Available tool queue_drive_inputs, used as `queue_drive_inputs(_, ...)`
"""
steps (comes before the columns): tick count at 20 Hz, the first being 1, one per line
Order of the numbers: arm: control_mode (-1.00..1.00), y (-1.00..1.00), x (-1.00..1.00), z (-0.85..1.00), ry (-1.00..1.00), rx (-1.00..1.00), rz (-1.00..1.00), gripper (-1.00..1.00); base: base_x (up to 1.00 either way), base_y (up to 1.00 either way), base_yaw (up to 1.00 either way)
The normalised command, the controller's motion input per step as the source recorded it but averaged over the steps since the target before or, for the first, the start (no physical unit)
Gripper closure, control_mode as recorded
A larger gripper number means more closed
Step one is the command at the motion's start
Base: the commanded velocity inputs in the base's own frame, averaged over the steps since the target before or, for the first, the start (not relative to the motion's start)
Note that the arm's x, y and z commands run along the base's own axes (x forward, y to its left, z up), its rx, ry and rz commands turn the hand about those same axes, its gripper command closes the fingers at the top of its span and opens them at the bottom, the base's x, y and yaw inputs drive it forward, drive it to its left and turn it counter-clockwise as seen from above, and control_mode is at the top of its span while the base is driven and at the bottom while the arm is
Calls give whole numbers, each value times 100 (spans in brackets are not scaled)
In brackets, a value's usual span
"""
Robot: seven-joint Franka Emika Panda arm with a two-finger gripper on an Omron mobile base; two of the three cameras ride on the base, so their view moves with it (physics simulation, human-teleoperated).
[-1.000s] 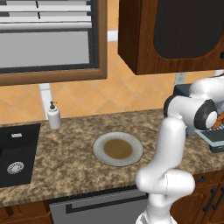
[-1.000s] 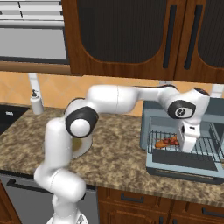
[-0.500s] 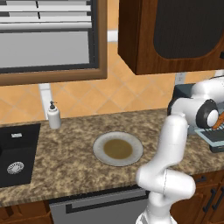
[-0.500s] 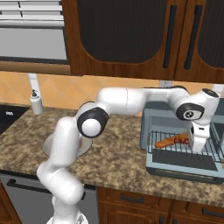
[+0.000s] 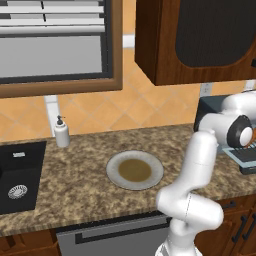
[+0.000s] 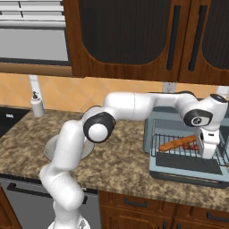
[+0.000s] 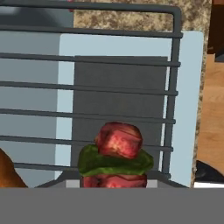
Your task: Pick up the kebab skewer and baguette bread, and place them inside the toaster oven. Close the toaster oven door and start by setting the timer.
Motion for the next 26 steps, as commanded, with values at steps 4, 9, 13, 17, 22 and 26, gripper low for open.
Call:
queue_drive_inputs(4,-100,-29,39,0,0,0,0,100,0,0,0)
queue_drive_inputs(9,-100,-10,48,-3,0,-1,0,100,0,0,0)
queue_drive_inputs(13,-100,9,55,-3,0,-1,0,-100,0,0,0)
queue_drive_inputs(17,-100,4,37,0,0,0,-1,-100,0,0,0)
queue_drive_inputs(22,-100,1,22,3,0,0,-6,-100,0,0,0)
queue_drive_inputs(26,-100,-1,-52,40,-2,0,-8,-100,0,0,0)
